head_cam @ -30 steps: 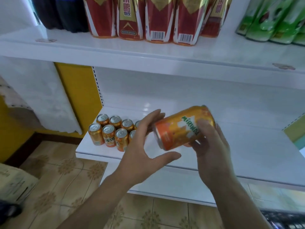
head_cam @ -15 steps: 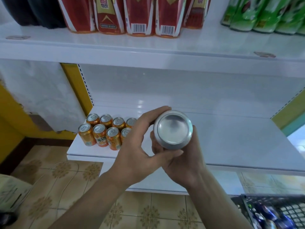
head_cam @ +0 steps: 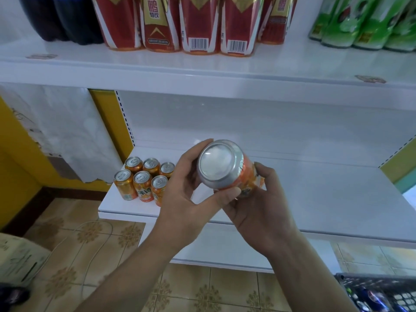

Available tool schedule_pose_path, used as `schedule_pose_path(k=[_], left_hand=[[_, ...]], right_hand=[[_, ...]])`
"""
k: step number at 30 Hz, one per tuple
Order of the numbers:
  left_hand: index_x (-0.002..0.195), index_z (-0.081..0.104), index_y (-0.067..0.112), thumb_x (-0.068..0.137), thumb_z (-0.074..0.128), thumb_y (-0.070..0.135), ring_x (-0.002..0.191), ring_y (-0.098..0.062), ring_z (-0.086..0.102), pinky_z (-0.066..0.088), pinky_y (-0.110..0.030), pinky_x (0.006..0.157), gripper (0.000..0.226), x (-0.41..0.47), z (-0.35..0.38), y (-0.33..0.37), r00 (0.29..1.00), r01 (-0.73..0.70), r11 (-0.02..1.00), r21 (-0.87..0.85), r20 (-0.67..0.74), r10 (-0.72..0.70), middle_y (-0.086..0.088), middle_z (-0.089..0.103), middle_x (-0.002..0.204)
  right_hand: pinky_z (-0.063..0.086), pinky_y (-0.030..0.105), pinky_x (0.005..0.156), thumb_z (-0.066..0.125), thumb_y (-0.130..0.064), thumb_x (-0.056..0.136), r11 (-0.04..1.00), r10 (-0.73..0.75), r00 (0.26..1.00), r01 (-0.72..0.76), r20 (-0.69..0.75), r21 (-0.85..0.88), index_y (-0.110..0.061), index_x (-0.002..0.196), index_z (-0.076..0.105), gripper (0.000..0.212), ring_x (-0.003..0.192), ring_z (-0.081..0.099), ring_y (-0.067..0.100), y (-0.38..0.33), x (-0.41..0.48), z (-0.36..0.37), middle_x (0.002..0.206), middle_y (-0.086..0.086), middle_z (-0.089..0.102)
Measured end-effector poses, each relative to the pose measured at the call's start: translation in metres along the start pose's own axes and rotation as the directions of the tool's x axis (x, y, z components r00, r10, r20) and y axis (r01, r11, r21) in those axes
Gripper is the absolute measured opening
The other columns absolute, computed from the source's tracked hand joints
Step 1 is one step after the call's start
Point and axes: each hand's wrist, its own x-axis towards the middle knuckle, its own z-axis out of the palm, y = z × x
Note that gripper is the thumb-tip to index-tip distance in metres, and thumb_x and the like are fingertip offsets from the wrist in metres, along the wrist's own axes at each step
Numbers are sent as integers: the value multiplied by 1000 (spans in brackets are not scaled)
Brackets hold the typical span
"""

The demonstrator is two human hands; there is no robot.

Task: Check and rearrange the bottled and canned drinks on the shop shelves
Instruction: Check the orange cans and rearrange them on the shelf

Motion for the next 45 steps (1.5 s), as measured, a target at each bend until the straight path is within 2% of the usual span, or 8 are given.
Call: schedule_pose_path(k=[14, 22, 27, 29, 33, 35, 39, 45], left_hand=[[134, 48, 39, 80, 67, 28, 124, -14, 56, 56, -30, 84, 59, 1, 2, 7, 997, 71, 978, -195, -20, -76, 11, 54, 135], [116, 62, 40, 74, 69, 45, 107, -18, 69, 57, -30, 80, 43, 8, 3, 9, 920, 315, 863, -396, -97, -380, 4, 69, 113], [129, 51, 40, 80, 74, 35, 113, -10, 64, 56, -24, 82, 54, 10, -4, 8, 955, 290, 928, -232, 9, -297, 16, 63, 122], [128, 54, 38, 83, 72, 23, 113, -9, 64, 56, -24, 80, 51, 10, -7, 7, 968, 250, 945, -213, 16, -252, 16, 62, 125], [112, 67, 34, 75, 65, 42, 94, -13, 73, 60, -25, 73, 38, 13, -4, 8, 928, 338, 890, -307, -44, -369, 8, 73, 104], [113, 65, 39, 72, 64, 48, 91, -7, 72, 59, -24, 76, 42, 12, -3, 8, 919, 379, 889, -259, -13, -395, 12, 73, 101], [120, 59, 49, 76, 65, 41, 107, 1, 64, 55, -19, 81, 46, 6, -3, 11, 951, 308, 935, -175, 38, -306, 25, 65, 116], [114, 63, 45, 75, 67, 53, 92, 0, 69, 57, -24, 77, 40, 8, -4, 12, 908, 399, 887, -232, -32, -417, 21, 69, 96]], right_hand=[[58, 31, 65, 60, -45, 77, 946, -248, 968, 231, -46, -229, -8, 127, 61, 62, 86, 71, 19, 7, 0, -1, 109, 13, 71], [59, 29, 67, 70, -51, 71, 685, -479, 871, 448, 109, -574, -43, 125, 51, 58, 94, 72, 24, 14, -2, -8, 114, -1, 64], [54, 26, 53, 70, -61, 79, 719, -443, 897, 365, 15, -592, -20, 115, 59, 55, 60, 66, 19, 3, -2, -7, 86, 9, 70], [56, 26, 56, 57, -64, 74, 711, -400, 917, 315, 7, -628, -20, 116, 58, 60, 67, 70, 20, 1, -1, -9, 85, 5, 73], [60, 30, 77, 68, -45, 85, 558, -477, 866, 429, 149, -710, -47, 128, 47, 48, 107, 69, 16, 0, -2, -17, 125, -5, 60], [60, 28, 69, 69, -39, 80, 524, -518, 842, 453, 153, -721, -47, 121, 51, 46, 102, 70, 14, -1, -2, -17, 124, 0, 57], [57, 24, 60, 64, -62, 75, 687, -429, 903, 330, 6, -648, -33, 119, 56, 53, 89, 73, 19, 0, -3, -14, 115, 9, 66], [59, 26, 65, 67, -50, 85, 585, -499, 862, 415, 95, -697, -41, 125, 51, 44, 91, 72, 14, 5, -5, -18, 116, -1, 61]])
